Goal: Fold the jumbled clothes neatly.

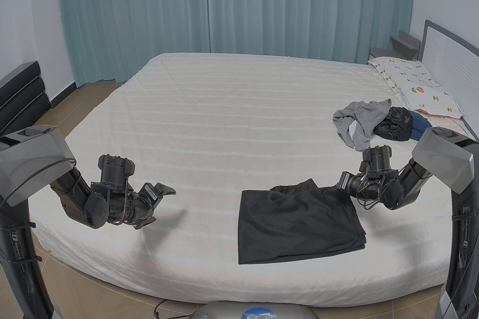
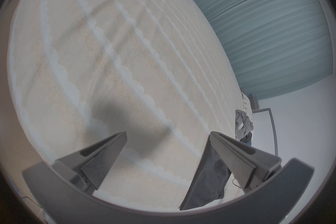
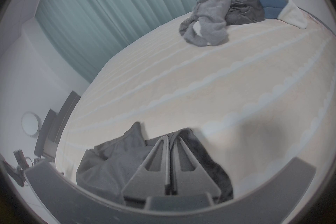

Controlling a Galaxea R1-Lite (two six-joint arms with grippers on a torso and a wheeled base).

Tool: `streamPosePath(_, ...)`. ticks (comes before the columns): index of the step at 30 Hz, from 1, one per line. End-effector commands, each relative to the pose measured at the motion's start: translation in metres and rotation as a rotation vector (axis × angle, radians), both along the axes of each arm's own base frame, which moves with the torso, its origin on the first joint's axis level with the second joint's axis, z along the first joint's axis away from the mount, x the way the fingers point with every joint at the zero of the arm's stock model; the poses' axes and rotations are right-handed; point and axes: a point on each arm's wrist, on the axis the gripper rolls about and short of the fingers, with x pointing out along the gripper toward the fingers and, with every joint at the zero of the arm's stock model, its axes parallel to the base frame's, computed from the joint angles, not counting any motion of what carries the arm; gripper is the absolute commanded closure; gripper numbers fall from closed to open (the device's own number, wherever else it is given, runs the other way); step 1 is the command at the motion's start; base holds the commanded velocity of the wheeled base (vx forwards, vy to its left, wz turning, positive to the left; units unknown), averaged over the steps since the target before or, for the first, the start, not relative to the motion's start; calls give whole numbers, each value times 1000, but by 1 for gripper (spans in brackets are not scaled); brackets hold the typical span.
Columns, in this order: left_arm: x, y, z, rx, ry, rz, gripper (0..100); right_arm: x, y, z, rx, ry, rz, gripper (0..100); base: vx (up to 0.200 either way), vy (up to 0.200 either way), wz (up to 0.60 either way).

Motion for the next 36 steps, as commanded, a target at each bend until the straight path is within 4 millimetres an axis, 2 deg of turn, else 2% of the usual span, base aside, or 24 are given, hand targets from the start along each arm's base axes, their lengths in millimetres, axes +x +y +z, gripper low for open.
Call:
streamPosePath(1, 0, 0, 0, -2, 0, -1, 0, 3, -15, -2, 20, 5, -46, 100, 0, 0, 0)
streamPosePath(7, 0, -5, 0, 0, 0, -13, 0, 3, -19, -11, 95, 41, -80, 100, 0, 0, 0)
streamPosePath(14, -1, -5, 0, 2, 1, -12, 0, 1, -20, -10, 120, 53, -82, 100, 0, 0, 0)
streamPosePath(15, -1, -5, -1, 3, 2, -11, 0, 0, -20, -10, 126, 54, -76, 0, 0, 0, 0)
streamPosePath(19, -1, -6, -1, 4, 2, -12, 0, -3, -19, -6, 135, 55, -69, 0, 0, 0, 0)
streamPosePath(25, -6, -16, -2, 11, 11, -38, 0, -32, -26, 14, 247, 22, -57, 0, 0, 0, 0)
streamPosePath(29, -6, -20, -2, 28, 7, -31, 0, -46, -29, 10, 293, 12, -59, 0, 0, 0, 0)
streamPosePath(36, -8, -27, -3, 39, 7, -45, 0, -57, -31, 4, 315, 46, -34, 0, -171, 0, 0)
